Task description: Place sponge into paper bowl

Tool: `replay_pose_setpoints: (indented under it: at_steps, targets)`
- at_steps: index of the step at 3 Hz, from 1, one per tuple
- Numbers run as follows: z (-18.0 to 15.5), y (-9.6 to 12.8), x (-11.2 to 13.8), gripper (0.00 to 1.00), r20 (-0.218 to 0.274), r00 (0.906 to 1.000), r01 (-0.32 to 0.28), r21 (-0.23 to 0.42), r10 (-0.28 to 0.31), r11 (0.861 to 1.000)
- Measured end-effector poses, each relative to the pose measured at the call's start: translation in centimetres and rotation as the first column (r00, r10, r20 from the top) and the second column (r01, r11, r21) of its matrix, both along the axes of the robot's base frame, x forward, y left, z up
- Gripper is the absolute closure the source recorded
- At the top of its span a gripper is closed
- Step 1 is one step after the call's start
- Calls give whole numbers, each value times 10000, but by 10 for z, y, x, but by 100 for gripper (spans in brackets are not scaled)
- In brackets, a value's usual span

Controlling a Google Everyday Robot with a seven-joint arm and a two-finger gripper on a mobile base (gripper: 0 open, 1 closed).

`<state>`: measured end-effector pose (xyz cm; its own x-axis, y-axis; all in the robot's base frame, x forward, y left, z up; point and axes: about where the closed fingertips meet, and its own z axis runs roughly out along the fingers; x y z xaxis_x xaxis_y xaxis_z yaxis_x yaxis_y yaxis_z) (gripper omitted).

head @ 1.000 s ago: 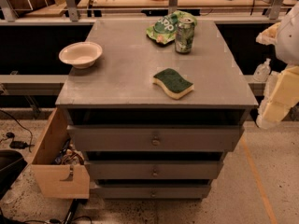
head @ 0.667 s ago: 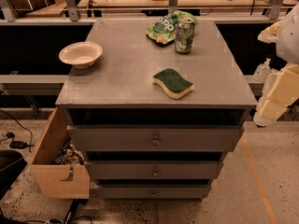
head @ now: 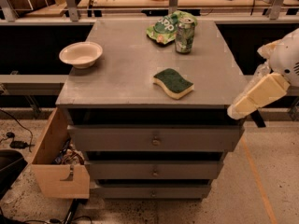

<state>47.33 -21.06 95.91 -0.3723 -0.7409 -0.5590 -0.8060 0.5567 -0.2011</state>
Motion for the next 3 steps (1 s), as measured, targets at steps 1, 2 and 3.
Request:
replay_pose_setpoints:
  at_steps: [1, 2, 3]
  targets:
    - [-11, 12, 37, 0, 598, 9942, 807, 1338, -893, 9877]
    - [-13, 19, 77, 0, 1301, 9812, 1123, 2141, -1423, 9703]
    - [-18, 30, 105, 0, 1702, 9718, 1115, 2789, -1633, 9538]
